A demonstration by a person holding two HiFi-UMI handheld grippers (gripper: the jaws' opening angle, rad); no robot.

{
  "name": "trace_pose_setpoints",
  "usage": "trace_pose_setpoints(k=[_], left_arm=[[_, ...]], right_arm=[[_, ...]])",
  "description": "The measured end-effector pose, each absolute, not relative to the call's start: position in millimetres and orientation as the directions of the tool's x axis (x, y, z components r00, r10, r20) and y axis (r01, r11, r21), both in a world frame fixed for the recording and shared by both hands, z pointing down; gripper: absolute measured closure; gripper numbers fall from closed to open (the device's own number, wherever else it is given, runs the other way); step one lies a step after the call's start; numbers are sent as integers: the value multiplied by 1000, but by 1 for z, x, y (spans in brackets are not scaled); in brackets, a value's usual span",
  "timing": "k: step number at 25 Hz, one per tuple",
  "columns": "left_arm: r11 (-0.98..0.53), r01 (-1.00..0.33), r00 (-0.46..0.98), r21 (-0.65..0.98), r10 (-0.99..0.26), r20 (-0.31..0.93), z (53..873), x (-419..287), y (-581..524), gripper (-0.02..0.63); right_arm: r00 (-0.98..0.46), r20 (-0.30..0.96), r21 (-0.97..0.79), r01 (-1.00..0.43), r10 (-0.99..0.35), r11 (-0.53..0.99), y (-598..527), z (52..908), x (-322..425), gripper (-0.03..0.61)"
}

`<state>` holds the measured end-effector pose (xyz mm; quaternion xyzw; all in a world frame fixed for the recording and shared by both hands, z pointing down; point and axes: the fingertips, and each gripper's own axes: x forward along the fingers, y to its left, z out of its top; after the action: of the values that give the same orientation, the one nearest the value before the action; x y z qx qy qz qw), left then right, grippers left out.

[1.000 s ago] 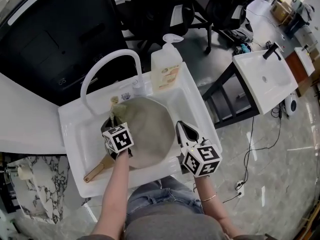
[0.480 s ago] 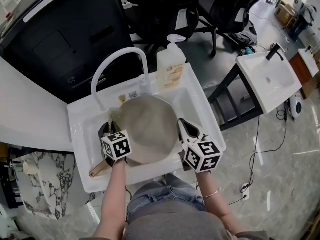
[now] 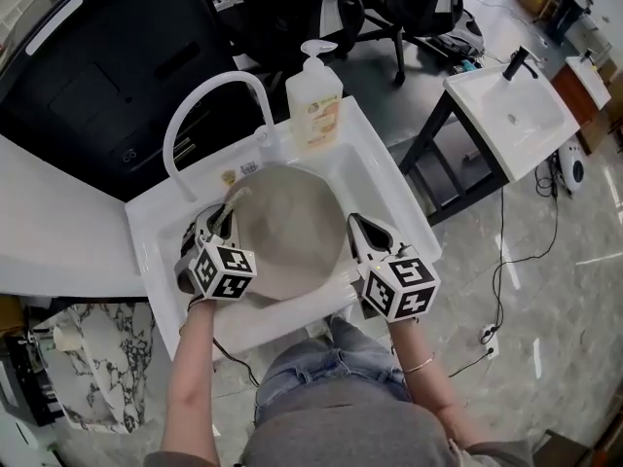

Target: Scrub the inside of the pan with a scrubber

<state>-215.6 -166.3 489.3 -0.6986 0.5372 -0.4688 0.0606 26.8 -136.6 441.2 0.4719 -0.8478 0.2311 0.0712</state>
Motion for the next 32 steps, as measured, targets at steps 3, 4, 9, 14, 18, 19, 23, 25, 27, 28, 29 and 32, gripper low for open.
trace_pose_setpoints(k=[3,4,9,14,18,19,23,25,27,28,29,32], left_arm=[[-528,-445,11,-723,-811,585,498,-191,-175,551],[-551,-356,7,-755,-809,587,505,-186,-176,551],[-616,-4,-14,-788,-788,616,536,-178,-169,551],[-756,116,-65,-645,-653,754,570,-177,-141,551],[-880,-14,-123,-474,-469,875,591,-183,-116,552],[-902,-57,-127,-429,-419,899,595,-183,-110,552],[-956,-121,-159,-268,-248,956,604,-185,-88,552],[-971,-162,-157,-178,-152,976,608,-184,-76,552],[-975,-208,-140,-81,-53,989,610,-181,-64,552],[-973,-226,-129,-35,-5,992,611,-178,-58,554],[-971,-240,-118,10,39,992,611,-176,-53,554],[-959,-249,-90,138,164,982,608,-168,-35,554]], right_arm=[[-516,345,-326,-849,-784,416,-126,444,36,568],[-506,347,-326,-854,-789,405,-123,445,39,568],[-471,356,-330,-871,-807,363,-107,448,50,568],[-460,361,-337,-876,-811,346,-96,450,52,568],[-461,357,-339,-874,-812,348,-92,448,52,568],[-462,357,-340,-874,-812,347,-91,448,52,568],[-465,354,-342,-872,-811,350,-92,446,52,568],[-469,351,-343,-870,-810,355,-93,445,51,568],[-474,348,-343,-868,-809,360,-93,444,51,568],[-476,348,-344,-866,-808,363,-93,444,50,568],[-479,349,-345,-865,-805,365,-92,444,50,568],[-484,354,-347,-863,-800,369,-91,445,51,568]])
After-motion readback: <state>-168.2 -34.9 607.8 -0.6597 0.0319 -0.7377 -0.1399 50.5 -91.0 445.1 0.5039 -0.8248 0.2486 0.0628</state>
